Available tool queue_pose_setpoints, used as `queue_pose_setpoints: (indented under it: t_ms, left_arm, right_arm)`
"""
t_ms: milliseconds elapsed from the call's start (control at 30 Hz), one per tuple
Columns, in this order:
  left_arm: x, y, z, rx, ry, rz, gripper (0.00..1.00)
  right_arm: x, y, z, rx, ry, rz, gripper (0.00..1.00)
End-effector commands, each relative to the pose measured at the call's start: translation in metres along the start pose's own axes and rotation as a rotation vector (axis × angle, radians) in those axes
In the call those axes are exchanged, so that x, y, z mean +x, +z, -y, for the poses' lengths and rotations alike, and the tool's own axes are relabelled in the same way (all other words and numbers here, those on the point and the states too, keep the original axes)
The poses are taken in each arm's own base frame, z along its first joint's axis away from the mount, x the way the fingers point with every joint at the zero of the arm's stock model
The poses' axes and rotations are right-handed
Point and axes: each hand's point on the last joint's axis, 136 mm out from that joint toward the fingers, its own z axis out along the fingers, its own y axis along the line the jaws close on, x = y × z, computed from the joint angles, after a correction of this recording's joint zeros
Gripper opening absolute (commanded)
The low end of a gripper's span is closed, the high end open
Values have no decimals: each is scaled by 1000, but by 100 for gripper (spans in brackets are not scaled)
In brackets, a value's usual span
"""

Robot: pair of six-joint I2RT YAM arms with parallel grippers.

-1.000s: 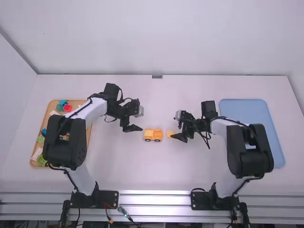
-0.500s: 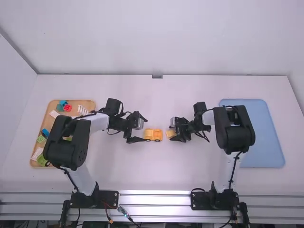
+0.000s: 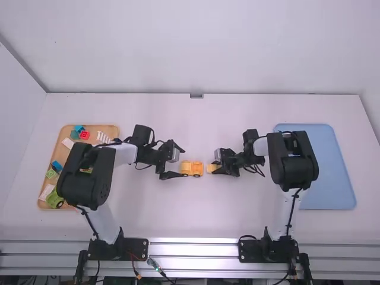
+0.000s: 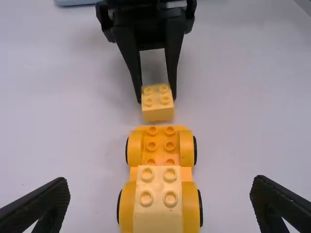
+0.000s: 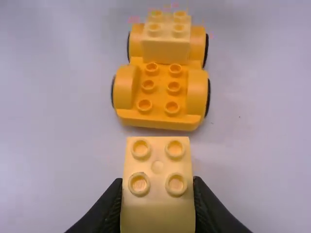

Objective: Assemble lego blocks to make yellow taxi

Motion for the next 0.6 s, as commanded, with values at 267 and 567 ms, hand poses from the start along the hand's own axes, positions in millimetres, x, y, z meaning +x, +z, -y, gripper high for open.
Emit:
queue_pose_setpoints:
  t_ms: [267,567]
  left_arm:
    - [18,35,21,72,-40,62,99]
    - [39,55,10,32,-93,-33,92]
  right_arm:
    - [-52,-24,4,33,23,52,24]
    - [-62,-5,-3,5,-1,56,24]
